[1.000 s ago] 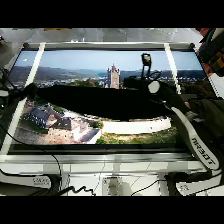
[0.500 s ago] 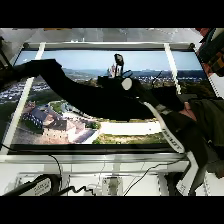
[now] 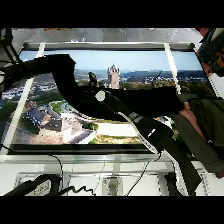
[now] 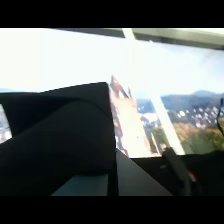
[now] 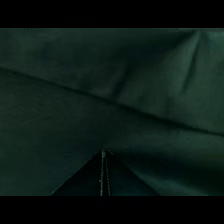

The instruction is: Fold the clothes and pants, and hang the long-sleeved shirts on hangers.

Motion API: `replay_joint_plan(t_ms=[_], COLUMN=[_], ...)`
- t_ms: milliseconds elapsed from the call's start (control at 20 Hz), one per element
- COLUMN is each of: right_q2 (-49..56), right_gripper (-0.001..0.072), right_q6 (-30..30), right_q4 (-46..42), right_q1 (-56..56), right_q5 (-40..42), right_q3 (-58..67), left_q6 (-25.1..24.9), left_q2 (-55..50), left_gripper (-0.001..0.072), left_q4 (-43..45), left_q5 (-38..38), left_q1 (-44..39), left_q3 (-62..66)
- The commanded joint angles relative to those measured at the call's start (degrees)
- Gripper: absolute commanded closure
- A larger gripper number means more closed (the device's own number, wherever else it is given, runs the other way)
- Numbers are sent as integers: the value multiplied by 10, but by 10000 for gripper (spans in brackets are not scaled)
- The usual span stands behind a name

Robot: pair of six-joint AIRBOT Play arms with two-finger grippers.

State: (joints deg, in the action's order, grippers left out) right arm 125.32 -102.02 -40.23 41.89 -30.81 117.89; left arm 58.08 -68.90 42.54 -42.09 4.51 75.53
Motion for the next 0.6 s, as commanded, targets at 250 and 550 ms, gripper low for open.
replay_joint_plan(t_ms=[250, 550], right_q2=[-76, -173], right_gripper=[692, 691], right_q6=[-2, 55], right_q4=[-129, -155], right_q1=[-169, -359], right_q5=[-99, -270], right_q3=[5, 5], left_q6=[17, 10], left_q2=[-89, -170], left_gripper=[695, -6], left_q4=[-10, -91], left_q5=[-6, 18], left_q1=[-115, -280], left_q3=[-1, -1])
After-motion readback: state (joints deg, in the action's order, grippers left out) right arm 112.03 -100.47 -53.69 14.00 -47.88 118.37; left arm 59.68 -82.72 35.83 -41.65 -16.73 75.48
